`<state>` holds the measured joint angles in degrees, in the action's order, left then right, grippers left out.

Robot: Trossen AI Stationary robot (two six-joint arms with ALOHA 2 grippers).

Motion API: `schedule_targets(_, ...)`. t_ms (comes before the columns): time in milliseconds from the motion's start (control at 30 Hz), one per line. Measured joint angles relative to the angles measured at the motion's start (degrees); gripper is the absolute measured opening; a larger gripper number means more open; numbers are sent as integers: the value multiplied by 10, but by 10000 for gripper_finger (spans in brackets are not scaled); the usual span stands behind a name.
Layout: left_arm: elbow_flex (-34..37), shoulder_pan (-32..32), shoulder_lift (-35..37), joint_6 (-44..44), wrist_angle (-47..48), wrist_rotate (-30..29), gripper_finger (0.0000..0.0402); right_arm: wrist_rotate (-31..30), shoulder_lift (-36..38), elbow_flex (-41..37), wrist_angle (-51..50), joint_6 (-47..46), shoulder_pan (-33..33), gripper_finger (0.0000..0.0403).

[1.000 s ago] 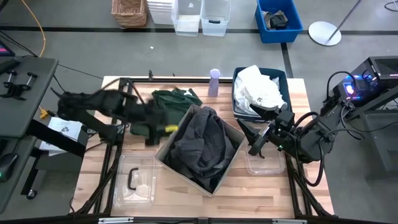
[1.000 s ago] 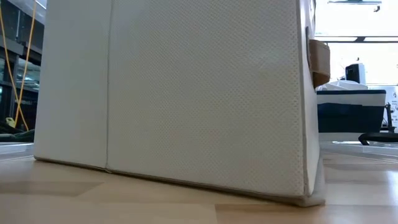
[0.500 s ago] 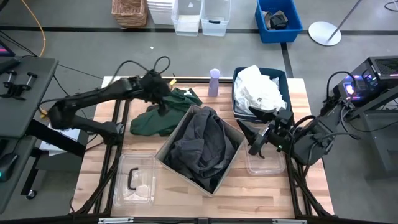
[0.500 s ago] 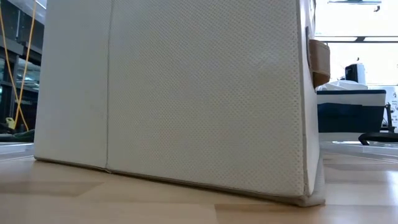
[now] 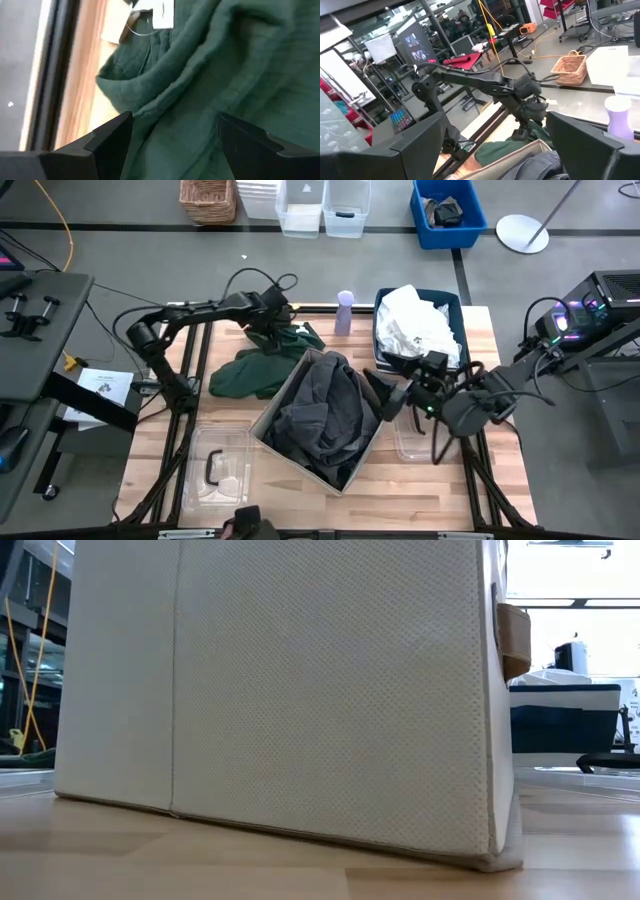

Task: Sort clothes
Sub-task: Put the green shirt into the laundry organizer

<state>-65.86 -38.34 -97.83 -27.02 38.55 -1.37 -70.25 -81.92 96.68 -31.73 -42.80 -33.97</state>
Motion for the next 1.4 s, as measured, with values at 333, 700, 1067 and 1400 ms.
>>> schedule_targets(333, -1, 28, -121, 52, 27, -19, 206, 61, -11, 0, -21, -26, 29, 342)
schedule_targets(700, 10, 35, -1, 128, 47, 31, 28, 91, -11, 0, -40, -34, 23, 342)
schedule_targets(1067, -60, 90, 331, 112, -12, 4, 24, 120, -11, 0, -112, -37, 1, 342)
schedule_targets(1400, -272, 304, 373, 164, -175, 37, 24, 76, -11, 0, -144, -12, 1, 342)
